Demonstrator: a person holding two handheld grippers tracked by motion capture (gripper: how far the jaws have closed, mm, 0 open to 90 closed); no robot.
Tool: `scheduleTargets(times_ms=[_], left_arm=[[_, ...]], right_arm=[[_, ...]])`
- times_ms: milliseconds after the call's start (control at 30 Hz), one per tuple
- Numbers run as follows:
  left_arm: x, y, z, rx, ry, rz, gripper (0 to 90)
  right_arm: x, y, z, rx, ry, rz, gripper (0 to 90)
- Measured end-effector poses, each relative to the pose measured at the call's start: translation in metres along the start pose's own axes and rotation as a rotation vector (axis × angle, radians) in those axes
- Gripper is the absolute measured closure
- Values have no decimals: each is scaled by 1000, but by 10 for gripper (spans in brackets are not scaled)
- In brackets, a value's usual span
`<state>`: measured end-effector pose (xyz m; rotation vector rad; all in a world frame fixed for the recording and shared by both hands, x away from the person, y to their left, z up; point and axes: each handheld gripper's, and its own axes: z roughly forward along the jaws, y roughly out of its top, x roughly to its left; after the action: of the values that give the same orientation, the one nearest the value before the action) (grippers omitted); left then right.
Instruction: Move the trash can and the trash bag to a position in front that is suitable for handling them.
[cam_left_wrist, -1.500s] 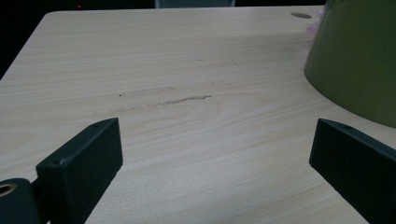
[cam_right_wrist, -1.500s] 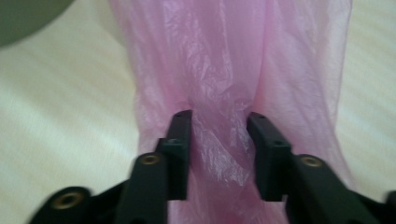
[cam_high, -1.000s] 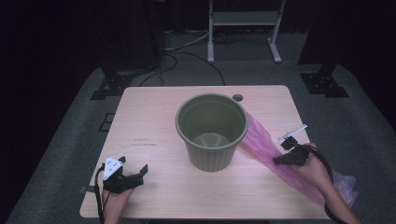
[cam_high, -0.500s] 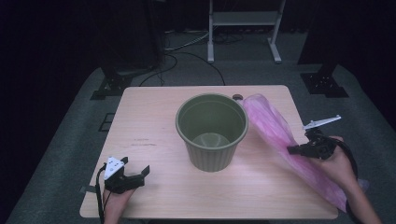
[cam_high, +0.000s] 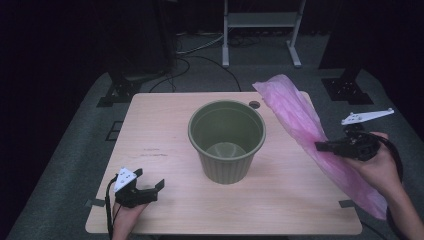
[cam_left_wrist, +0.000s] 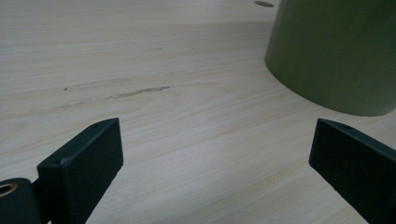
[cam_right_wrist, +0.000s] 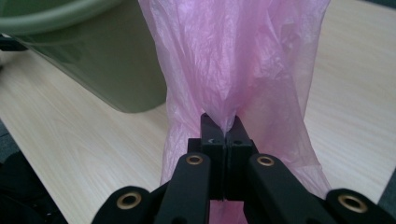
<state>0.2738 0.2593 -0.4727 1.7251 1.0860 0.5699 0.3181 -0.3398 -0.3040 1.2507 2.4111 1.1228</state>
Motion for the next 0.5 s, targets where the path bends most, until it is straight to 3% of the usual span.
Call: scheduleTargets(times_ms=[200, 367, 433, 500], left_arm=[[-3, 7, 5, 2, -82, -3, 17], [-6, 21, 9, 0, -171, 25, 18], [-7, 28, 11, 10, -213, 54, 26], [-7, 34, 12, 13, -254, 54, 38]], right_arm=[[19, 23, -3, -25, 37, -69, 896], [39, 48, 2, -39, 69, -143, 896], [46, 57, 4, -46, 81, -166, 896], [54, 67, 7, -54, 104, -190, 896]])
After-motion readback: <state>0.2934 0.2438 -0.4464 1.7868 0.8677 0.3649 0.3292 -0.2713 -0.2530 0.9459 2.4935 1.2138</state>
